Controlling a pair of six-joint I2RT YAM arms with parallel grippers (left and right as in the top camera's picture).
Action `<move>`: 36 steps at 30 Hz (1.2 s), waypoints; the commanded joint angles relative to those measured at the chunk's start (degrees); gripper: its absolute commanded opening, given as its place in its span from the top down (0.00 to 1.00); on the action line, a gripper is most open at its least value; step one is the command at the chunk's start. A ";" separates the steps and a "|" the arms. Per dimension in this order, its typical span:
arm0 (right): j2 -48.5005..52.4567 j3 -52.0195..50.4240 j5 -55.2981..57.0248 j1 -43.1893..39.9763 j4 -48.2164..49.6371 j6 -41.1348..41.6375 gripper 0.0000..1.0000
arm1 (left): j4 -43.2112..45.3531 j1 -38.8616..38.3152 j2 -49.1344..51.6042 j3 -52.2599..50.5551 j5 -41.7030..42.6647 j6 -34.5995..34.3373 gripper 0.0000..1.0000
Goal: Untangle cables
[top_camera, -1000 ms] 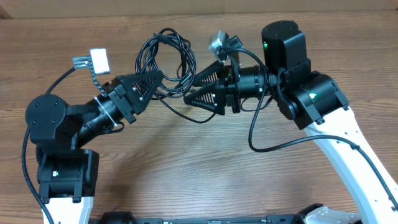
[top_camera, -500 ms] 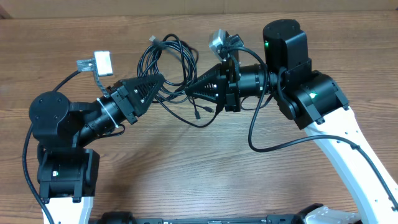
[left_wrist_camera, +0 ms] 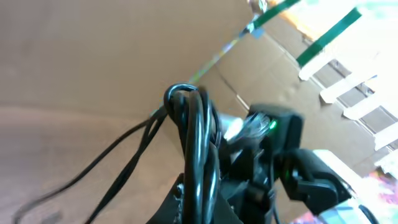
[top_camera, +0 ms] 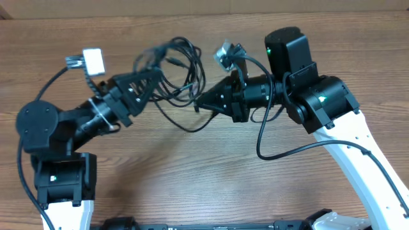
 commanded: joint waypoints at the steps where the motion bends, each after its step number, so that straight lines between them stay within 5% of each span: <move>1: 0.07 0.37 4.79 -0.13 -0.52 -2.25 0.96 | 1.01 1.77 -0.63 1.29 1.53 -2.25 0.94; 9: 0.07 0.37 7.85 -0.11 -2.97 -2.27 0.96 | 2.19 5.14 -0.63 1.29 5.35 -3.65 0.95; 10: 0.07 0.37 5.90 -0.11 -1.75 -2.27 0.87 | 2.08 5.14 -0.63 1.29 5.86 -3.65 0.95; 11: 0.07 0.37 3.23 -0.11 -0.20 -2.27 0.62 | 2.05 5.14 -0.63 1.29 6.29 -3.65 0.95; 12: 0.07 0.37 0.70 -0.11 1.29 -2.27 0.48 | 2.03 5.14 -0.63 1.29 6.36 -3.52 0.95; 13: 0.07 0.37 -2.34 -0.11 3.17 -2.25 0.43 | 2.01 5.14 -0.63 1.29 6.34 -3.48 0.95; 18: 0.07 0.37 -12.48 0.04 9.84 -1.79 0.41 | -0.92 5.11 -0.63 1.29 4.79 -3.48 0.96; 26: 0.07 0.37 -11.02 2.47 11.15 -1.86 0.53 | -3.78 3.15 -0.63 1.29 0.57 -6.45 0.95; 36: 0.13 0.37 -8.68 3.21 11.96 -1.84 0.47 | -3.72 -1.11 -0.63 1.29 -5.88 -9.92 0.96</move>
